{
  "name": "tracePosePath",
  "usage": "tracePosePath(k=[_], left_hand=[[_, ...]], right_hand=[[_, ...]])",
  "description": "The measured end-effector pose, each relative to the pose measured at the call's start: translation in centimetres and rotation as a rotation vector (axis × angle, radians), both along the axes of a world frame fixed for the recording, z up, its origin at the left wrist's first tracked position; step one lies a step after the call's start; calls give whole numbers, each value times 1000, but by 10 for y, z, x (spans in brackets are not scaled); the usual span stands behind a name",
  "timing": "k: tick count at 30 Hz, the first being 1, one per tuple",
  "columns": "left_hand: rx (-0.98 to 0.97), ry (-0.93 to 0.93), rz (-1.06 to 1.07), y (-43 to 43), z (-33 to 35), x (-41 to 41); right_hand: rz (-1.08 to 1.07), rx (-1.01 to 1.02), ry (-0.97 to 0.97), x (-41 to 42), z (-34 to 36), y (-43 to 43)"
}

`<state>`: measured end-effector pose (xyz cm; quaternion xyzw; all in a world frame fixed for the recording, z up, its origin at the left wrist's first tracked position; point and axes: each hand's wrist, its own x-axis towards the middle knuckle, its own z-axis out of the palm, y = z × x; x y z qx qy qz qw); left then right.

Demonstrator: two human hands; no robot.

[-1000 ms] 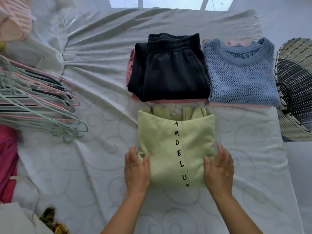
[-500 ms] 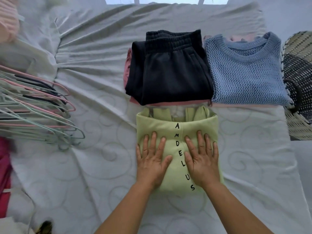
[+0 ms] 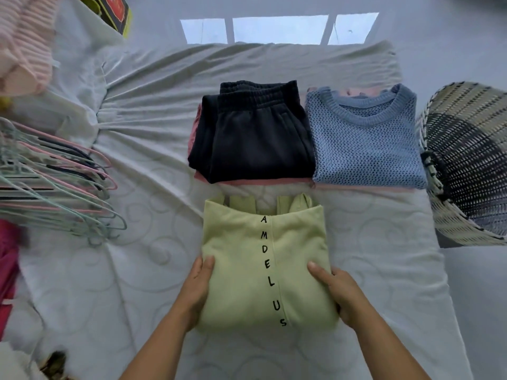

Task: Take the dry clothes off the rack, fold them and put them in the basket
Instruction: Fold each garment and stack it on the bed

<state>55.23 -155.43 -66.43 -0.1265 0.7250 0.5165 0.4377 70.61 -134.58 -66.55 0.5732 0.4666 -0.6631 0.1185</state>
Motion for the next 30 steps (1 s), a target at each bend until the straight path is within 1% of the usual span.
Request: tracePosePath(k=[1,3,6,9,14,16,19,21,23,25,26,28,30], left_hand=[[20,-19,6,2,4,3],[48,-19,14,6,13,15],[42,75,-10,14,27,42],[75,189,-42,34,45,71],[164,327,-108,97,77,95],[209,415,-140,132,90,86],[329,521,-177,189,107,59],[363,615,-196,225,113,34],[377,671,-197,258,114,5],[342,661,-183,284,109,-24],[294,631,-192,293,104,-36],[92,550,-257,304,83,-50],[-161,491,-479,307,55,-46]], right_hand=[[-9,-43,33,6,3,5],[-2,-51,91,23,10,10],[39,-29,113,53,20,13],[87,137,101,82,39,30],[36,301,183,107,83,89],[16,348,250,102,100,119],[-3,467,377,78,121,170],[-3,561,424,54,128,203],[6,612,472,27,131,235],[19,626,495,1,125,263],[49,634,469,-12,116,275],[143,609,336,-32,87,292],[298,586,162,-40,47,295]])
